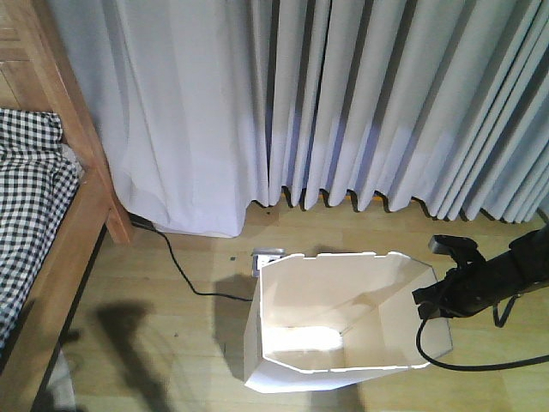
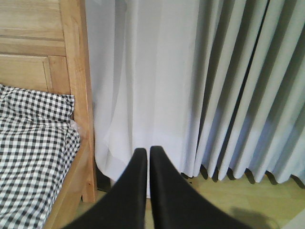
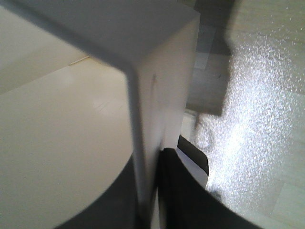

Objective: Move trash bin to bedside with robot
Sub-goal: 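Continue driving the held bin up beside the bed frame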

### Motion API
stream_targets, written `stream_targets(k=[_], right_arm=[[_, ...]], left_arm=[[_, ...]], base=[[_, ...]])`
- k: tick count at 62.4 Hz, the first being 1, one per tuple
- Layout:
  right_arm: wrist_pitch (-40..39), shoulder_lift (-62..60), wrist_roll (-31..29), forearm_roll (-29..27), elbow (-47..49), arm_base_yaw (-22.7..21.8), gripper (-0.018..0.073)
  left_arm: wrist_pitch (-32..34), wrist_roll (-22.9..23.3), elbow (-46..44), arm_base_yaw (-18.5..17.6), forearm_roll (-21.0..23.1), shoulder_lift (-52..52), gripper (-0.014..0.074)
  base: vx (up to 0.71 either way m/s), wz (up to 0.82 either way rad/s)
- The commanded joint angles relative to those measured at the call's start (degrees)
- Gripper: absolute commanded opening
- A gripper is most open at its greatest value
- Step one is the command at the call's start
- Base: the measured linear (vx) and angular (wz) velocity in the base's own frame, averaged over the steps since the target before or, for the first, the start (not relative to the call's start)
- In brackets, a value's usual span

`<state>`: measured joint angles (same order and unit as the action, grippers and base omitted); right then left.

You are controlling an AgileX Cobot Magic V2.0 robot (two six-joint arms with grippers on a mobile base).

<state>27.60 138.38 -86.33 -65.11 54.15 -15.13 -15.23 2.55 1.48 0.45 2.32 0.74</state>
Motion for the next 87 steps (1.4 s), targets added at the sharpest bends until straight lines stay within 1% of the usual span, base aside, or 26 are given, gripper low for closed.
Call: stream_targets(k=[1,22,67,72,74,80,83,87], right_arm=[[11.23,-4.43,-0.13,-2.22,0.49,-0.2,-0.0005],[11.23,-4.43,-0.13,-2.22,0.49,-0.2,-0.0005],[11.17,-4.43,-0.13,-2.27,0.49,-0.2,-0.0005],[9.87,-4.43,-0.28,-2.68,0.49,-0.2,-0.0005],[8.16,-4.43,-0.31,-3.51,0.49,-0.15,-0.0005],[2.08,-3.82,3.73,-7.45,0.95,-0.15,-0.0005],[1.68,-3.03,5.02,-7.32,1.69,-0.15,-0.0005],[2.77,-1.32,5.07,-5.39,3.39,-0.15,-0.0004]], left_arm=[[3.96,0.32,1.07,-0.01,0.25,0.81,-0.0006],[3.96,0.32,1.07,-0.01,0.25,0.81,-0.0006],[3.96,0.32,1.07,-0.01,0.25,0.81,-0.0006],[3.96,0.32,1.07,-0.01,0.25,0.81,-0.0006],[3.96,0.32,1.07,-0.01,0.25,0.81,-0.0006],[3.96,0.32,1.07,-0.01,0.25,0.81,-0.0006],[3.96,0.32,1.07,-0.01,0.25,0.81,-0.0006],[3.96,0.32,1.07,-0.01,0.25,0.81,-0.0006]], base=[[0.14,0.01],[0.09,0.0],[0.0,0.0],[0.0,0.0],[0.0,0.0],[0.0,0.0],[0.0,0.0],[0.0,0.0]])
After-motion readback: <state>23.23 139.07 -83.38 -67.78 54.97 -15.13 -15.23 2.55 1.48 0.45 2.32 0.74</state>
